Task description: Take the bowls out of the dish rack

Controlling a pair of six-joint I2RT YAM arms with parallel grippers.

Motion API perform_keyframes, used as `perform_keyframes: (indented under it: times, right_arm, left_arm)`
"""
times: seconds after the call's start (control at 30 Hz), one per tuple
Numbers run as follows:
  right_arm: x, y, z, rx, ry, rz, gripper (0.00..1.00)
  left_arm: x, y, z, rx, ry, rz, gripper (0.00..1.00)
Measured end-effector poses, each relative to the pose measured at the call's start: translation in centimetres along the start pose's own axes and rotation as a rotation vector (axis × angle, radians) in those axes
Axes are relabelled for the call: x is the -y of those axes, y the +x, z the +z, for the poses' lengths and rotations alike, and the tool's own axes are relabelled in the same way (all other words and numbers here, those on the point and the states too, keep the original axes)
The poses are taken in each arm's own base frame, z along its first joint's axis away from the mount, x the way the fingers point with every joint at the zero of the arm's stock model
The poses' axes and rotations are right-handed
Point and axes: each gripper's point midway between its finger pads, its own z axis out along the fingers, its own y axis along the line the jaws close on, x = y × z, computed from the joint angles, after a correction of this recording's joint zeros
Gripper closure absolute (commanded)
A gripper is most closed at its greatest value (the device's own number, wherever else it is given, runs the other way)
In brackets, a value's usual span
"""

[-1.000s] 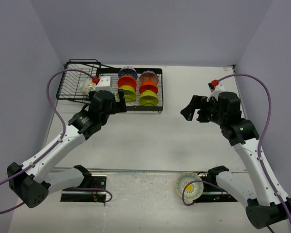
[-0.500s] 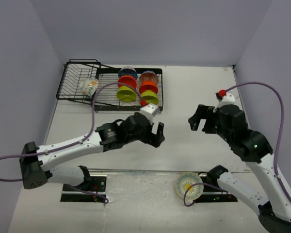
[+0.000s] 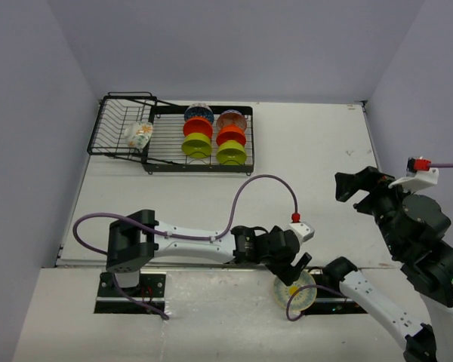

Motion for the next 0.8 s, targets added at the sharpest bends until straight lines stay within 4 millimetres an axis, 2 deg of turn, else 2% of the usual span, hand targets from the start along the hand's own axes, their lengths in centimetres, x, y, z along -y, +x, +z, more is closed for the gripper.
perform_keyframes:
  times: [0.1,0.23,0.4,0.5,0.53,0.67,0.7,0.8]
  right_arm:
    - [0.0,0.8,0.2,-0.024,-0.004,-0.015,0.01]
    - [0.3,1.9,0.7,-0.052,0.011,-0.034,0.01]
    - [0.7,2.9,1.0,-0.073,0.021,-0.047,0.01]
    - [0.8,2.9,0.9,-0.067,0.019,-0.043,0.01]
    - [0.9,2.9,0.8,-0.064,0.017,-0.042,0.01]
    - [1.2,3.4,0.9,-0.065,0.025,-0.044,0.01]
    - [1.3,3.6,1.0,-0.070,0.029,-0.047,0.01]
    - [1.2,4.1,1.6,-0.091,0.042,-0.060,0.01]
  left_arm:
    - [-0.4,0.9,0.4,-0.026,-0.019,0.006,0.18]
    - [-0.6,1.1,0.6,-0.034,-0.027,0.006,0.33]
    - [-1.5,3.2,2.6,-0.105,-0.050,0.016,0.68]
    - [-1.9,4.6,3.2,-0.153,-0.056,0.019,0.85]
    - [-1.7,4.7,3.2,-0.158,-0.045,0.011,1.00]
    - [0.1,3.4,1.9,-0.125,0.014,0.009,1.00]
    - [-0.2,3.3,1.6,-0.114,-0.006,0.015,1.00]
    - [-2.5,2.7,0.4,-0.096,-0.118,0.020,1.00]
